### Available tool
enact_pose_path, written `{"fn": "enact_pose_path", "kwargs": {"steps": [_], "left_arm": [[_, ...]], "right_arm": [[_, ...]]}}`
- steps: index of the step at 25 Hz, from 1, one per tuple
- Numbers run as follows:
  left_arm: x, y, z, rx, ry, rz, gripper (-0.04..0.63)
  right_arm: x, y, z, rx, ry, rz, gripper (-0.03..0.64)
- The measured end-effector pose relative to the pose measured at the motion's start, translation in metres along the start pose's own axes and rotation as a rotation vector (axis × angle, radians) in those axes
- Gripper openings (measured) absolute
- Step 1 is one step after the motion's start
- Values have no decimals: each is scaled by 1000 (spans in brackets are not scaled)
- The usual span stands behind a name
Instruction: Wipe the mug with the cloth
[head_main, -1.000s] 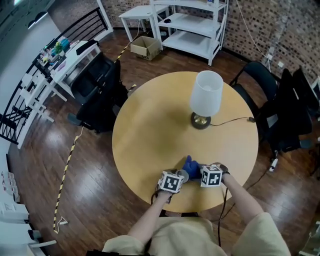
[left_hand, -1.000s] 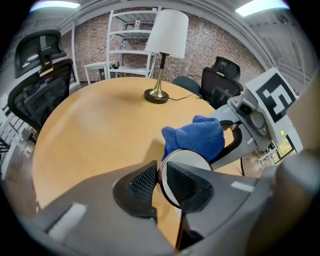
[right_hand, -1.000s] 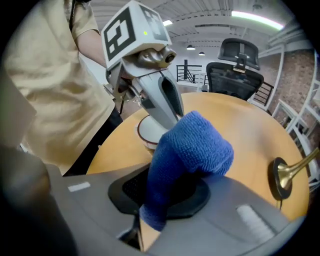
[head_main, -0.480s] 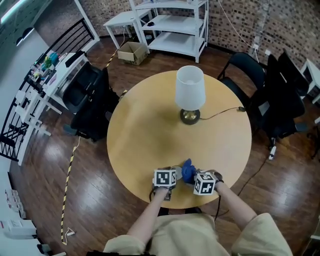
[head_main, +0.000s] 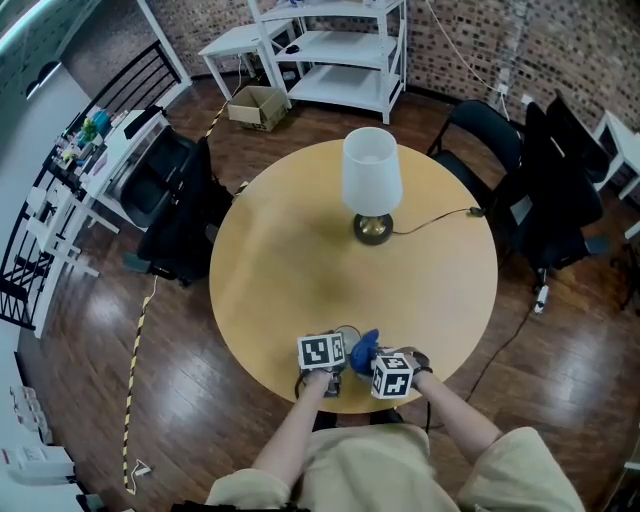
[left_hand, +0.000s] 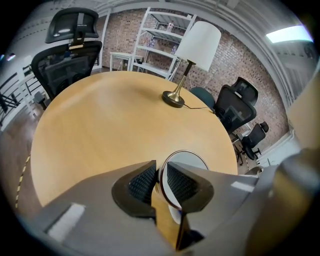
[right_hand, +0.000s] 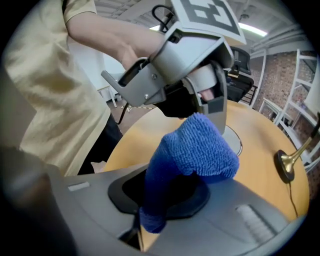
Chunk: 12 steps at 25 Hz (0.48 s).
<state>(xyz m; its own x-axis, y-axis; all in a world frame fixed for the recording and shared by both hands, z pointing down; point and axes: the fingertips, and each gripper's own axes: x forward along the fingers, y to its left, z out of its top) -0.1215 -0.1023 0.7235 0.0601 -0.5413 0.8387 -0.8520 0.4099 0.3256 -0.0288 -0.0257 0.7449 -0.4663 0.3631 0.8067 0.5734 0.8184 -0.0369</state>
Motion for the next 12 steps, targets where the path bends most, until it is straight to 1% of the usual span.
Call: {"fn": "enact_pose_path", "kwargs": {"steps": [2, 4, 5, 8, 9, 10, 12], "left_arm": [[-2, 2, 0, 6, 0, 5, 55], [-2, 3, 0, 41, 6, 6, 58], [-2, 2, 1, 73, 10, 2, 60], [0, 0, 1, 205, 24, -24, 54], [1, -1, 0, 227, 25, -39, 52], [0, -1, -1, 229, 20, -56, 52], [-6, -2, 0, 205, -13, -89, 57]], "right_arm": [[5, 4, 5, 0, -5, 5, 67], [9, 8, 10, 10, -14, 10, 67], [11, 10, 11, 16, -21, 12, 67], [7, 11, 9, 52, -48, 2, 69], [2, 10, 4, 75, -58, -10, 69], [-5, 8, -2, 104, -68, -26, 69], [-22, 7, -18, 171, -84, -59, 69]]}}
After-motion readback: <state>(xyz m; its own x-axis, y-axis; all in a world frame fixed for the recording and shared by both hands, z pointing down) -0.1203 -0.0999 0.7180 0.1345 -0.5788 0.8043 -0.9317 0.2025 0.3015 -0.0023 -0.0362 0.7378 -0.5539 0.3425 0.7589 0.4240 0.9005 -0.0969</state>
